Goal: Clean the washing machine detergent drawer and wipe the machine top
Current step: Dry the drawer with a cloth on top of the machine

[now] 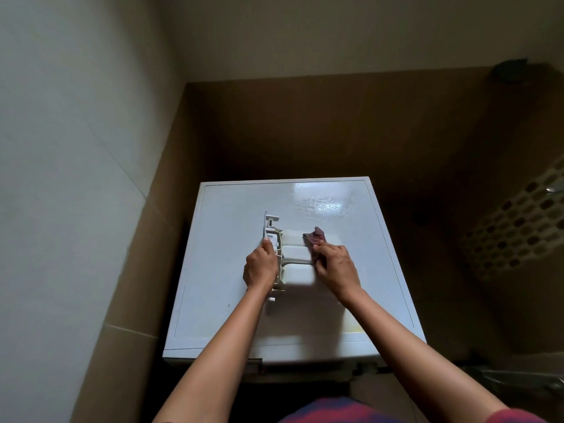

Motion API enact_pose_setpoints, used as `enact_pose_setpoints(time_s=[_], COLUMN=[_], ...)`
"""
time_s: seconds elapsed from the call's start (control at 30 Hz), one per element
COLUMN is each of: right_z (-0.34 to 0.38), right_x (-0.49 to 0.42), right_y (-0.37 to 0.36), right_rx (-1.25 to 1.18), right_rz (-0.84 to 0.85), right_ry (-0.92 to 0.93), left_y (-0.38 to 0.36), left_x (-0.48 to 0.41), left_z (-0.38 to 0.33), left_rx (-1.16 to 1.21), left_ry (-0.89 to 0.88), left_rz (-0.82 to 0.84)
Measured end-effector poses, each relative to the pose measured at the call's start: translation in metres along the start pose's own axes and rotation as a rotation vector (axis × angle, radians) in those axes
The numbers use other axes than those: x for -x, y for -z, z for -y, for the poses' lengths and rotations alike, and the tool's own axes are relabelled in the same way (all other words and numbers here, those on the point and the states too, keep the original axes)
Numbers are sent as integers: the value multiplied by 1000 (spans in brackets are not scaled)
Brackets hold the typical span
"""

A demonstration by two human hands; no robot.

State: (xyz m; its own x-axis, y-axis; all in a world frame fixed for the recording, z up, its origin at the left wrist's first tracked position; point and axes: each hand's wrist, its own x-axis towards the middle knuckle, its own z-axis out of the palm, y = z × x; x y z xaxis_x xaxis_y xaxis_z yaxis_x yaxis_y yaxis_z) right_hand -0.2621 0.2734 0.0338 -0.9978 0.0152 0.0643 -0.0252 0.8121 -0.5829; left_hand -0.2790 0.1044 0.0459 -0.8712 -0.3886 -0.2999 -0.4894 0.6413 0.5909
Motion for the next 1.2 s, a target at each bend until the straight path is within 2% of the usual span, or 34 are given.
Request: enact_pose_setpoints(time_s=[0.1,0.23,0.3,0.4,0.53,0.67,0.73,0.83,0.97,1.03,1.1,1.2], right_z=[24,58,58,37,4,-6,-3,21,57,63,60,41], right_x=[-1,11,10,-2,-16,-30,-40,-54,-68,-72,-77,-88], right_y=[-8,-23,-20,-3,18,16,11,1,-23,-29,-31,-24], right_rx=[-135,-257,-199,-18,89,-217,-231,-105,-188,-207,-172,-131], right_rz=[-48,97,170,253,171,-43,-15,144,356,399,356,373], right_ry=[-61,108,190,206,14,-396,-477,-366,-60,40,67,-64], left_y=[-1,-1,0,1,1,2,2,0,1,0,0,0], left_x=[0,0,0,1,3,3,2,0,0,0,1,2], left_z=[-1,-2,-2,-2,-2,-1,-1,-1,-2,-2,-2,-3], left_rx=[11,15,13,-2,27,33,34,29,7,3,-6,-17], left_ry=[-8,5,13,6,-3,-31,-47,-56,-37,-26,-23,-7], left_rz=[3,2,-4,-14,-5,-17,-22,-26,-21,-28,-46,-59])
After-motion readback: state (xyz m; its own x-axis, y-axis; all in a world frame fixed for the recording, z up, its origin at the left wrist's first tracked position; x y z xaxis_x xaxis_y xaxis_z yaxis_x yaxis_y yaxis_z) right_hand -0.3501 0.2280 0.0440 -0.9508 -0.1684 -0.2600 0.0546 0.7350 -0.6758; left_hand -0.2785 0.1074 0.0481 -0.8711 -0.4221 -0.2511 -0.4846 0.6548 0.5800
